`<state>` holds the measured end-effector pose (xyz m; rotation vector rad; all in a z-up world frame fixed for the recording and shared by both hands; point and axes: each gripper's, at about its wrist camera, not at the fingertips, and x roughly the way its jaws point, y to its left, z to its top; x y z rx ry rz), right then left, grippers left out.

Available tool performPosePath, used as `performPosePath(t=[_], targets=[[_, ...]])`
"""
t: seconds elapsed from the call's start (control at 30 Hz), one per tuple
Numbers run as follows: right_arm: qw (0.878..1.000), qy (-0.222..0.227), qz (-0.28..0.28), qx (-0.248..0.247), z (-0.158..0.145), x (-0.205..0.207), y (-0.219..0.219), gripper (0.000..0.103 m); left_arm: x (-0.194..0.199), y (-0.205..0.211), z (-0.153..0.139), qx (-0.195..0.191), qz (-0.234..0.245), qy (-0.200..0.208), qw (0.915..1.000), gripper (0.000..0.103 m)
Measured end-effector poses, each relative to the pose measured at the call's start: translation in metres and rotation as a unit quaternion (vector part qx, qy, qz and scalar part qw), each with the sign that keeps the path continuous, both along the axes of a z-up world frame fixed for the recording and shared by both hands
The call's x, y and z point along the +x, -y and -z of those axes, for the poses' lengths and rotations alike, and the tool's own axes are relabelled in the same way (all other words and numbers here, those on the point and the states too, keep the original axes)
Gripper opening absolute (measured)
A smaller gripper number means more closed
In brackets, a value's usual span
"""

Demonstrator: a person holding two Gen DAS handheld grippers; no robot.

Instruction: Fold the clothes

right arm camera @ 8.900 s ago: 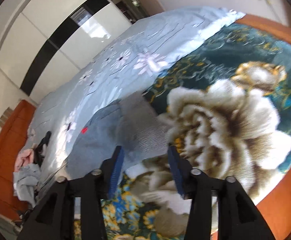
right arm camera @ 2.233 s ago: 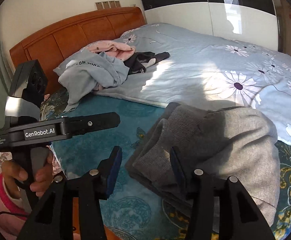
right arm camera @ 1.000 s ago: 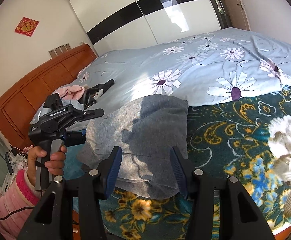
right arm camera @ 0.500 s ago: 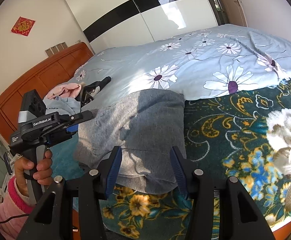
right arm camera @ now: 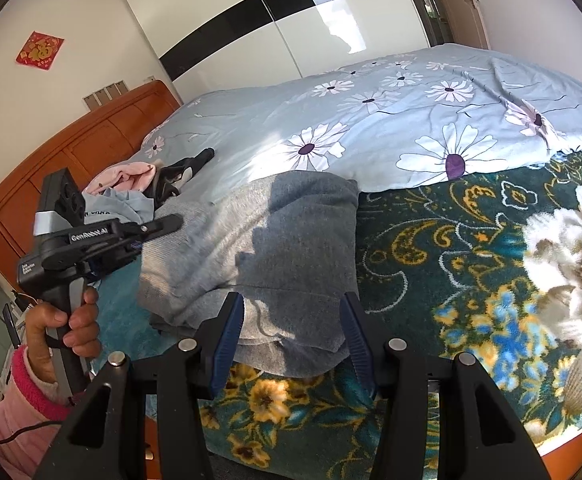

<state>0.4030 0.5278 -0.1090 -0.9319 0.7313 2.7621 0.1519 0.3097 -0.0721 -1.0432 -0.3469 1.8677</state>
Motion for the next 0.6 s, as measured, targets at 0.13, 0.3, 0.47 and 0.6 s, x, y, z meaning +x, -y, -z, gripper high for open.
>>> performPosePath(t=[0.13,0.3,0.47,0.6], targets=[[1.000,0.002,0.000,-0.002,0.001,-0.001,-0.001,0.051,-0.016,0.013,0.003,-0.024,-0.019,-0.005,0.9995,0.008],[1.000,0.007,-0.001,-0.003,0.002,-0.003,0.000,0.051,-0.031,0.016,0.069,-0.066,-0.024,0.061,0.9957,0.011],[1.000,0.015,-0.007,0.009,0.000,-0.008,0.003,0.051,-0.033,0.018,0.084,-0.069,-0.024,0.075,0.9945,0.015],[1.000,0.006,-0.010,0.024,-0.012,-0.013,0.002,0.051,-0.024,0.023,0.056,-0.061,-0.011,0.041,0.9972,0.020]])
